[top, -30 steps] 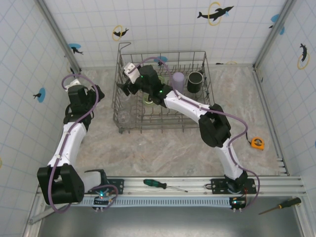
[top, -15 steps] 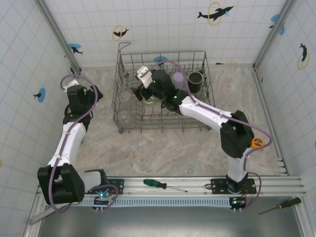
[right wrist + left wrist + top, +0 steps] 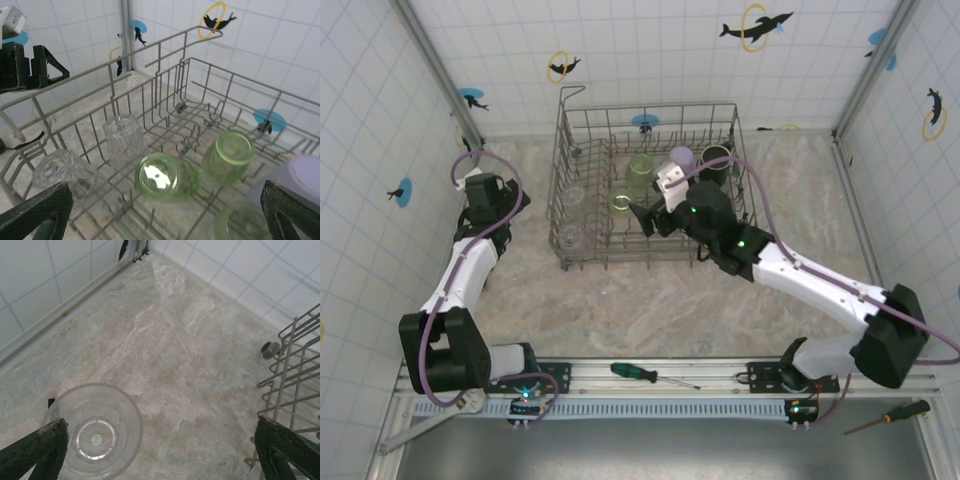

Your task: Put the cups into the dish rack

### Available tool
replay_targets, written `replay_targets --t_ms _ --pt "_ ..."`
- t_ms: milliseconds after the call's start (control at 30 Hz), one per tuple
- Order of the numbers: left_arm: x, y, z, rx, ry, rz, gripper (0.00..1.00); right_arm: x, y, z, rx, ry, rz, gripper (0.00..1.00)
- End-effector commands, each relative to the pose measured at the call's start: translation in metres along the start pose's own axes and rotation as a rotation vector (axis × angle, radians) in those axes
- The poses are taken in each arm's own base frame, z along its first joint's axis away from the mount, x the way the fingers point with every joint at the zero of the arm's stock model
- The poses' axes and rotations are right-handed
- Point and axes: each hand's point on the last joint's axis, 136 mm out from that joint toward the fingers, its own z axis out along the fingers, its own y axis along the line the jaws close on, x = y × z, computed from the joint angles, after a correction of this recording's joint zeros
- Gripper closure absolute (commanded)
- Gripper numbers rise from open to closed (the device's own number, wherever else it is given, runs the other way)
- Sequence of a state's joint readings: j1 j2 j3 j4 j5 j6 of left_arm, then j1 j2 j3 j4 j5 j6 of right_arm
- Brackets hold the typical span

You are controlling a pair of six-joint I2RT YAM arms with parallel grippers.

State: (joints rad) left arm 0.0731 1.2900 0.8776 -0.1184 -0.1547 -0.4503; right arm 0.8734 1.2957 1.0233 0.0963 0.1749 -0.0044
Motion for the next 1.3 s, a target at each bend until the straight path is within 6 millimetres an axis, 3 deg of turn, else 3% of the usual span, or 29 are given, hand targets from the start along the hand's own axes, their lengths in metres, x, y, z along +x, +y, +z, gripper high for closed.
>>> replay_targets --t_ms 0,200,467,667,1267 --pt "-0.011 0.004 -0.002 -0.036 -0.018 -0.008 0.02 0.004 -0.012 -0.023 0.052 -0.019 0.085 0.0" --pt "0.007 0.011 0.006 -0.057 0.031 0.038 0.03 0.031 -0.02 -0.049 0.086 0.029 0.151 0.0" --pt "0.011 0.006 0.02 -0.052 0.09 0.126 0.03 0.056 -0.028 -0.065 0.126 0.079 0.191 0.0" --pt "0.015 0.003 0.028 -0.039 0.116 0.162 0.05 0.061 -0.032 -0.072 0.142 0.081 0.198 0.0" --pt "0.054 0.013 0.059 -0.068 0.24 0.181 0.34 0.069 -0.038 -0.085 0.167 0.064 0.248 0.0"
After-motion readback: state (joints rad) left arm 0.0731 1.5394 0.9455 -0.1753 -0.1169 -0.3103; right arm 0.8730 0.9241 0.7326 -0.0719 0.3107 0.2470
